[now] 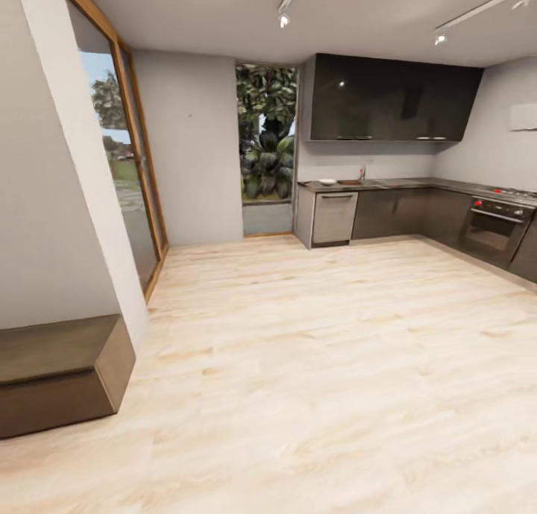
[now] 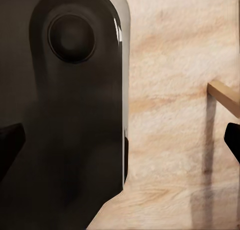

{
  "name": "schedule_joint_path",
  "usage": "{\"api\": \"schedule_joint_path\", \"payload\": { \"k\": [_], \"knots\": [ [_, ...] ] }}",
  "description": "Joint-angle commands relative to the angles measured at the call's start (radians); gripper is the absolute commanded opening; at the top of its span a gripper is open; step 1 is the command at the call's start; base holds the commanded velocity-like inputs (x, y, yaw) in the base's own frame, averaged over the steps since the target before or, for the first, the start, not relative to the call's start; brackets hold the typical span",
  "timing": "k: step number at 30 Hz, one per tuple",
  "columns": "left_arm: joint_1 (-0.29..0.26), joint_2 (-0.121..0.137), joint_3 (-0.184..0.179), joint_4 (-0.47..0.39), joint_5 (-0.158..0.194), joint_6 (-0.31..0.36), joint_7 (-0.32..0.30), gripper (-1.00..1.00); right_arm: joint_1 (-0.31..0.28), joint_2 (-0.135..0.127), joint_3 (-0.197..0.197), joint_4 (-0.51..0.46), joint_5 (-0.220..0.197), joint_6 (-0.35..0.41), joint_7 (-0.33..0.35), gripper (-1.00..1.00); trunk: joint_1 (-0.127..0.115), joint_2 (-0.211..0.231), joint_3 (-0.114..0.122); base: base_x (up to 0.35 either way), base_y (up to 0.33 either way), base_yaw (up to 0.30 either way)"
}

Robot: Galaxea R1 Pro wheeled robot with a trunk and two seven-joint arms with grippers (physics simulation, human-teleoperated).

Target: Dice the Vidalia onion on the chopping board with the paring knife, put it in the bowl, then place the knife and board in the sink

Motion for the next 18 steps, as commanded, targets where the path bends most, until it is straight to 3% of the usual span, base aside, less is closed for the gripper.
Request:
{"api": "schedule_joint_path", "payload": {
  "k": [1, 8, 18],
  "knots": [
    [0.001, 0.0, 0.007, -0.002, 0.0, -0.001, -0.001, 1.0, -0.001, 0.0, 0.0, 0.001, 0.0, -0.004, 0.0, 1.0, 0.001, 0.0, -0.001, 0.342, 0.0, -0.272],
    [0.001, 0.0, 0.007, -0.002, 0.0, -0.001, -0.001, 1.0, -0.001, 0.0, 0.0, 0.001, 0.0, -0.004, 0.0, 1.0, 0.001, 0.0, -0.001, 0.342, 0.0, -0.235],
    [0.001, 0.0, 0.007, -0.002, 0.0, -0.001, -0.001, 1.0, -0.001, 0.0, 0.0, 0.001, 0.0, -0.004, 0.0, 1.0, 0.001, 0.0, -0.001, 0.342, 0.0, -0.035]
  ]
}}
